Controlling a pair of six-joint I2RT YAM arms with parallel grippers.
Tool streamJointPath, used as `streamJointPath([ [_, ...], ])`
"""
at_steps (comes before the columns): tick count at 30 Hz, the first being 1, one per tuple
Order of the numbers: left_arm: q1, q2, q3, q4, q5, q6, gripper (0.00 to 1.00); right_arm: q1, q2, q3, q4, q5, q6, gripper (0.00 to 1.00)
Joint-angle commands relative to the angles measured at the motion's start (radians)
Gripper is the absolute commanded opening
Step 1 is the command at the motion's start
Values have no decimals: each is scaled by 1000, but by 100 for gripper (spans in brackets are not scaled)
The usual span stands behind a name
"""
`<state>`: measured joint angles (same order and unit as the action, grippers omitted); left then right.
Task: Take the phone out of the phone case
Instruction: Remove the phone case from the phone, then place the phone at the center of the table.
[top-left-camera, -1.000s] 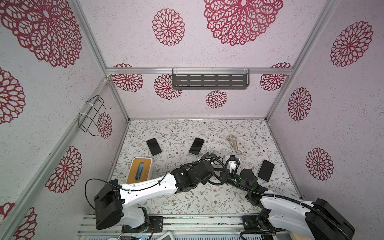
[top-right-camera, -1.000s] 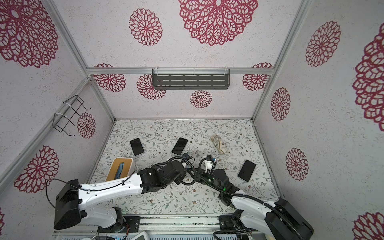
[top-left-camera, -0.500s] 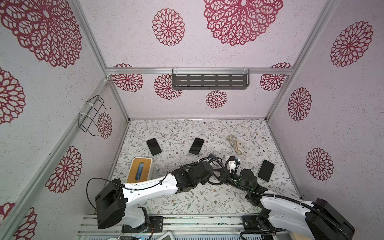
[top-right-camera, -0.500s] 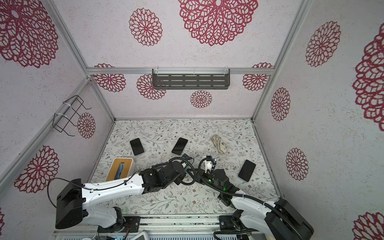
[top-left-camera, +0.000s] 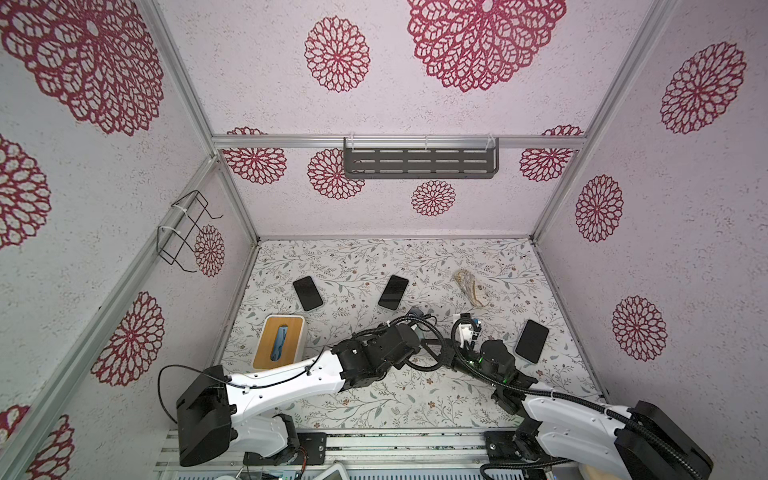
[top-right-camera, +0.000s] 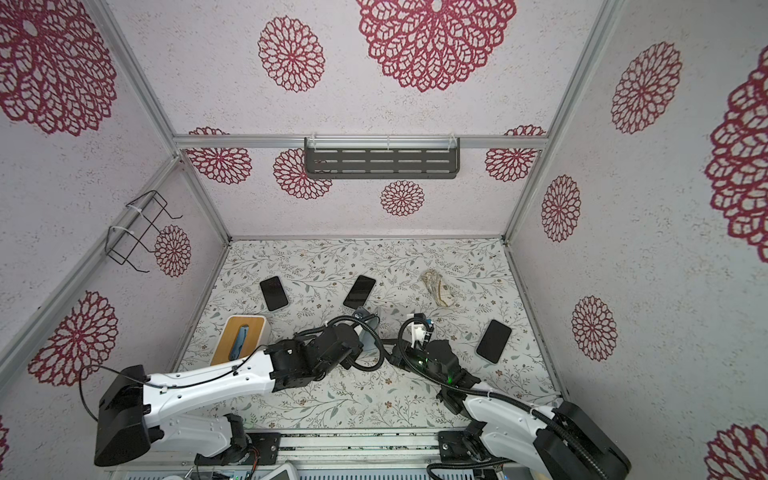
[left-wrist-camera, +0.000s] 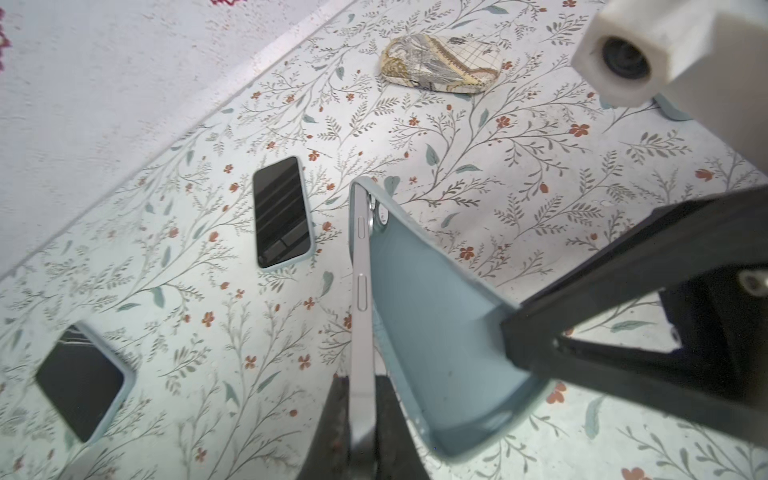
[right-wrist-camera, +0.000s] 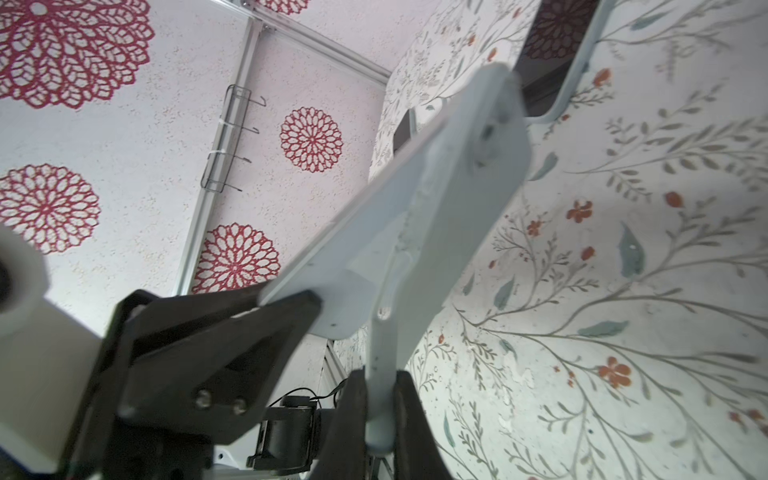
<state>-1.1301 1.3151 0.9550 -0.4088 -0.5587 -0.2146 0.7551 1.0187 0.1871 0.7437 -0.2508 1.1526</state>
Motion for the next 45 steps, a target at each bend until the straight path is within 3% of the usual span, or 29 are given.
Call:
streamJointPath([
  [1,-31,-88,4,-41,-81,26,1,-2,-26,-32,-41,75,10,0],
  [11,-59,-169,-21,-208,-159,43,1,-3,-160,-83,-166,146,24,0],
  [21,-65,88,14,-265,-122,92,0,-2,-164,-97,-159,151,48,0],
  [30,-75,148,-7,-235,-80,123,1,0,-57,-90,-67,135,64,0],
  [45,-126,331,37,-278,-35,102,29,5,125,-94,86,112,99,0],
])
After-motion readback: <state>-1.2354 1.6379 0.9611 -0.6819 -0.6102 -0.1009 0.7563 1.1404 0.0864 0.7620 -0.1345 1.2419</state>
